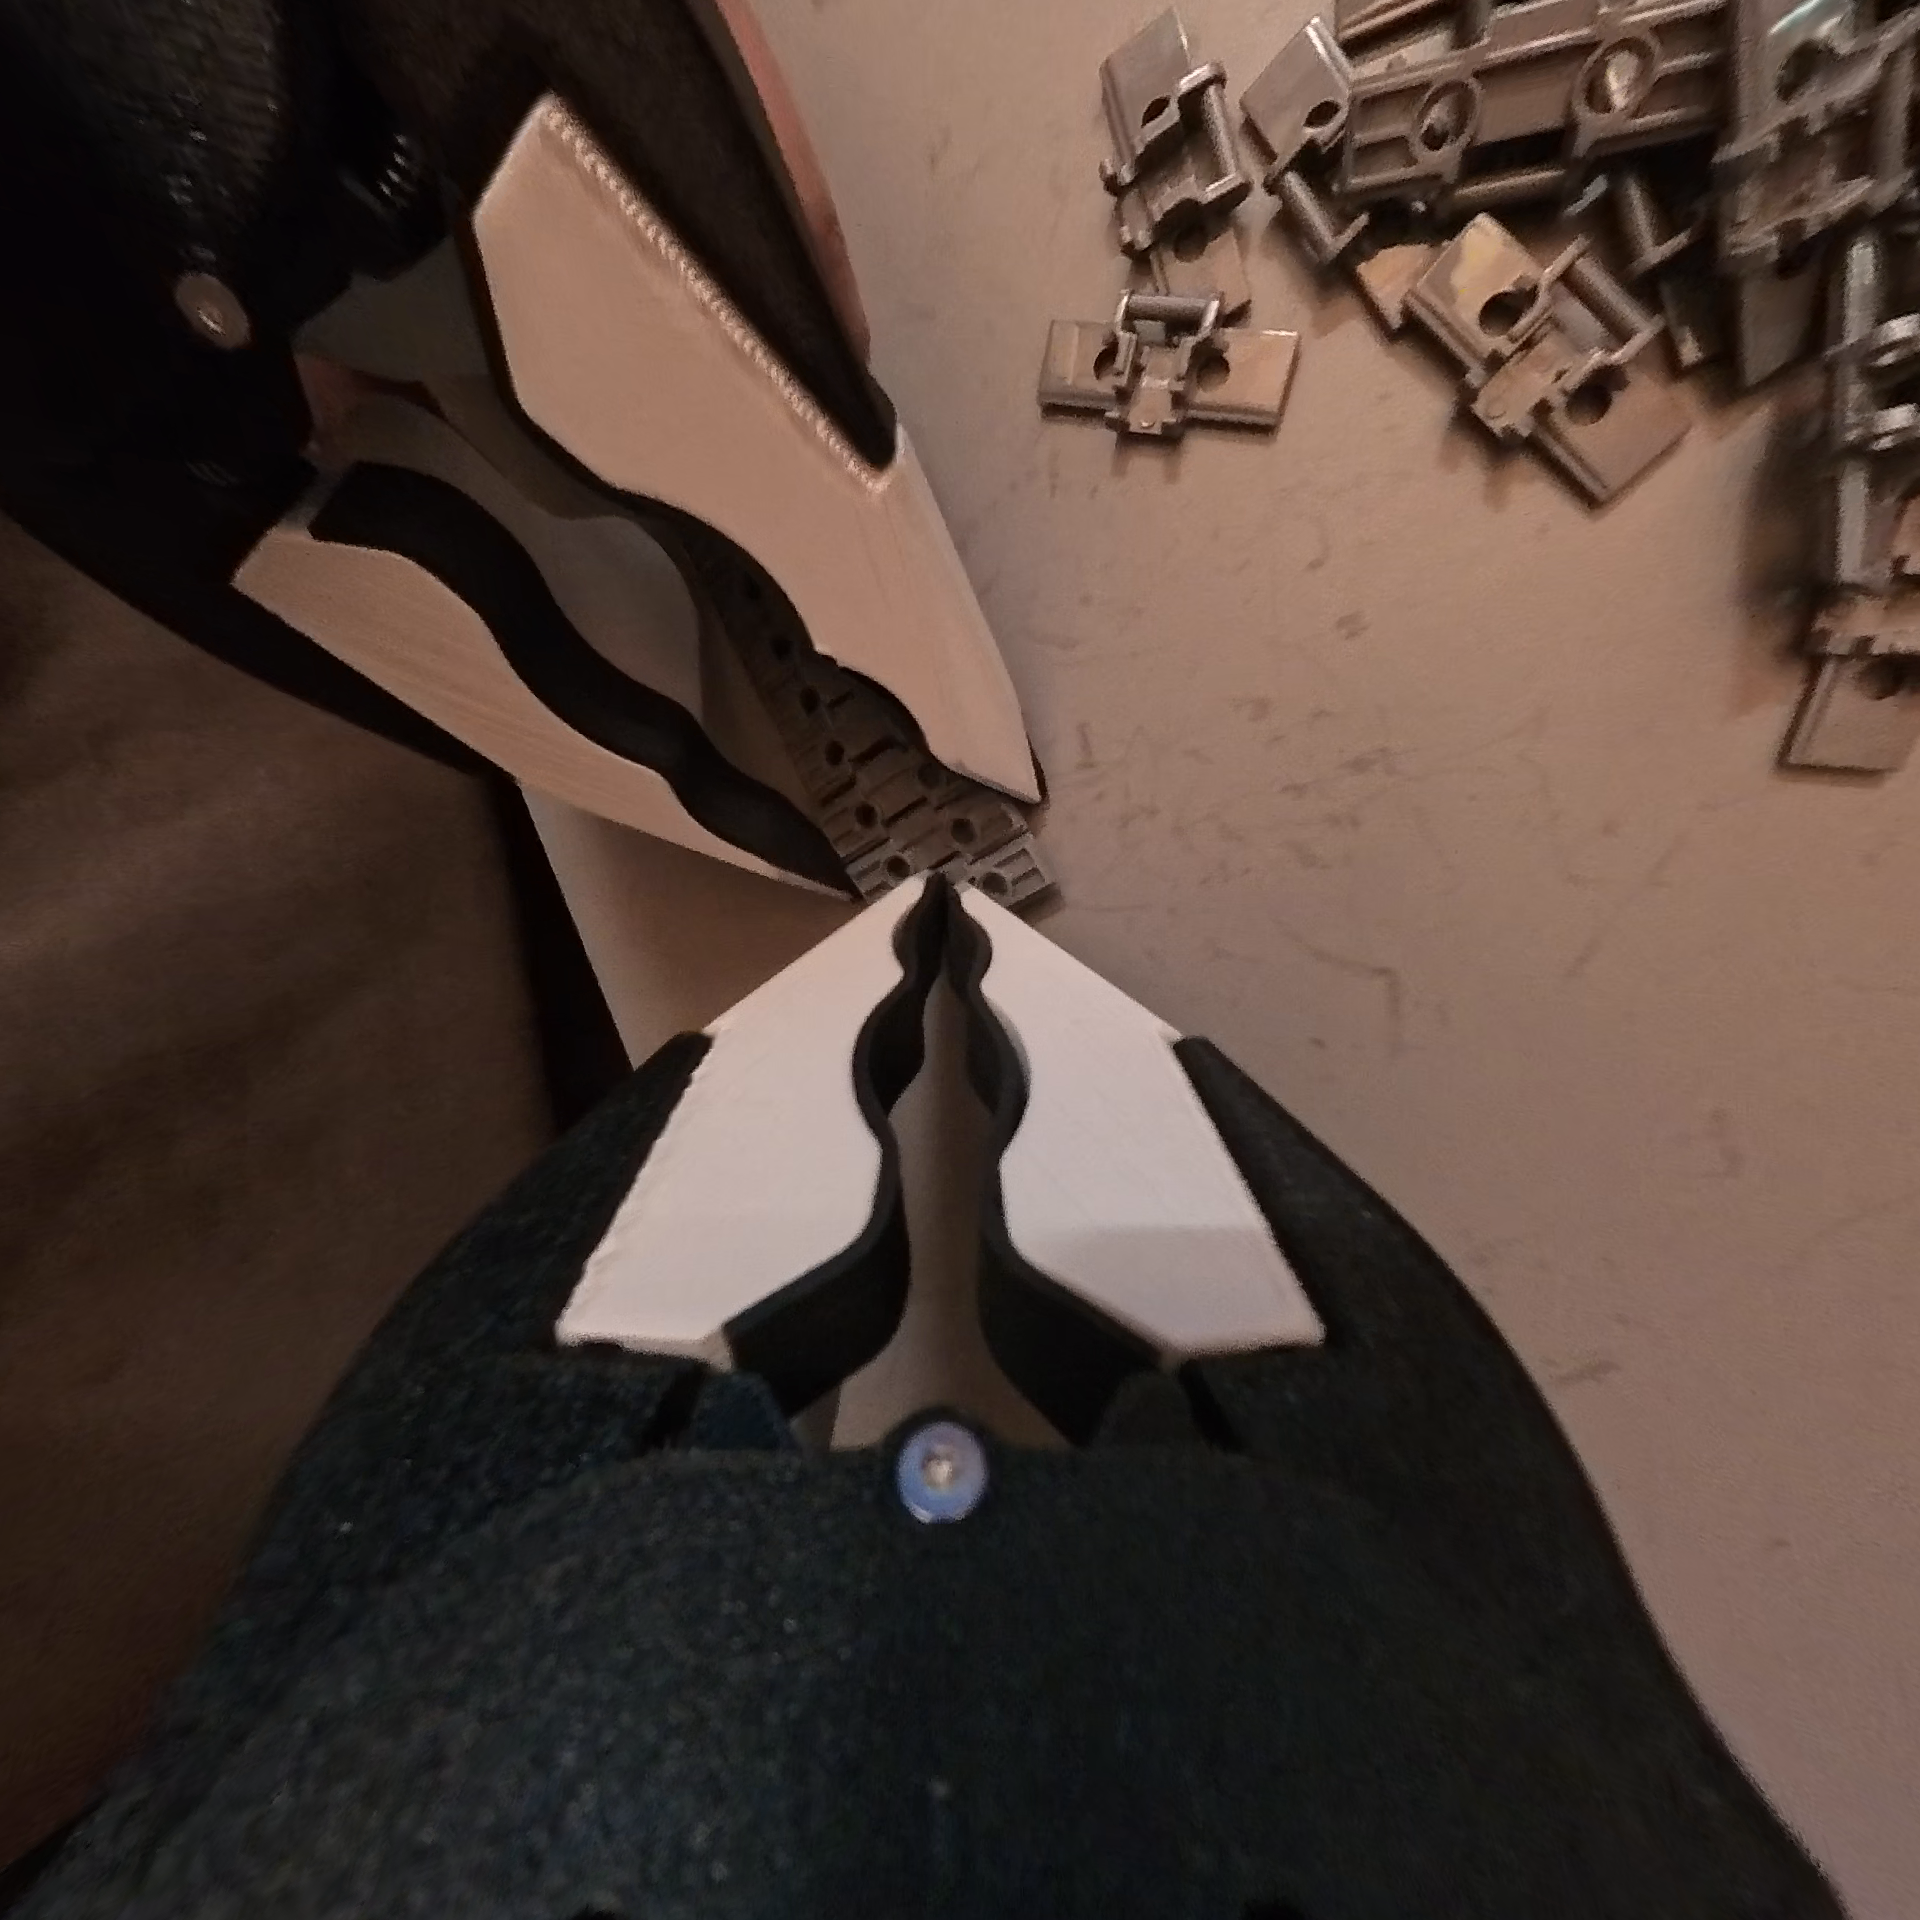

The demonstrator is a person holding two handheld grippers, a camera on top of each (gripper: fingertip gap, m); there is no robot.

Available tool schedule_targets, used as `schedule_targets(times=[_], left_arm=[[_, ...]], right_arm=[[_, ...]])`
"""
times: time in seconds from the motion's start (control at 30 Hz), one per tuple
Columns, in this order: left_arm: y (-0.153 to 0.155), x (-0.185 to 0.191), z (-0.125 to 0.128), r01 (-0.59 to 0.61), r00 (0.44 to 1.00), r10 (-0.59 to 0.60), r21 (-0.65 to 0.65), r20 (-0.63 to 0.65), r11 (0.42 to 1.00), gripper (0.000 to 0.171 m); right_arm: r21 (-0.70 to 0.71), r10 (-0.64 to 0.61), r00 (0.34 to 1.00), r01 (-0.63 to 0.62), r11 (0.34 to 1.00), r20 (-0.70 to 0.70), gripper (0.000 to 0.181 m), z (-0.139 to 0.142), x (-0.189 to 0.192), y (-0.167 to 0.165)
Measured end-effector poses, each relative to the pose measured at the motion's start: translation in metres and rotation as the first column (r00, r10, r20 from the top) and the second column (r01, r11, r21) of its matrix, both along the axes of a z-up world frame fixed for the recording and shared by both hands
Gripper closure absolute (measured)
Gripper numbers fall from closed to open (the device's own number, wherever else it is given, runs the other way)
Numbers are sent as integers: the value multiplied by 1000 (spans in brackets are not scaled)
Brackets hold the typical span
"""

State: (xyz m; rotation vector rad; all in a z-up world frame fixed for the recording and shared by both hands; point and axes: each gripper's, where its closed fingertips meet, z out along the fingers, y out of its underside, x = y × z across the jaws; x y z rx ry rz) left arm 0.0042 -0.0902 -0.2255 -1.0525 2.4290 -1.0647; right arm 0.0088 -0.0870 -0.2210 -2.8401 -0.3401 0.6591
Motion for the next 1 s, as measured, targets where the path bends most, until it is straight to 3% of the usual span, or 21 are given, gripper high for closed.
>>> schedule_targets(times=[0.47, 0.57, 0.63, 0.73, 0.83, 0.93, 1.0], left_arm=[[0, 1, -1, 0, 1000, 0, 8, 3, 1000, 134], [-1, -1, 2, 13, 1000, -13, -21, -4, 1000, 117], [2, -4, 8, 12, 1000, -12, -70, 1, 997, 116], [21, 0, 28, -42, 995, 55, -154, 83, 987, 137], [58, 10, 42, -181, 968, 207, -178, 144, 967, 155], [88, 16, 31, -299, 941, 311, -104, 131, 948, 156], [86, 14, 24, -297, 947, 308, -110, 96, 948, 156]], right_arm=[[191, -53, 988, 24, 981, 146, 181, 0, 0, 0], [222, -92, 989, 66, 973, 112, 181, 1, -5, -5], [229, -107, 994, 100, 968, 21, 170, 7, -14, -10], [300, -135, 989, 145, 943, -52, 165, 22, -13, -8], [424, -178, 982, 137, 895, 57, 162, 31, 13, 1], [527, -198, 971, 100, 844, 133, 158, 36, 27, 17], [591, -185, 971, 61, 804, 151, 157, 36, 25, 32]])
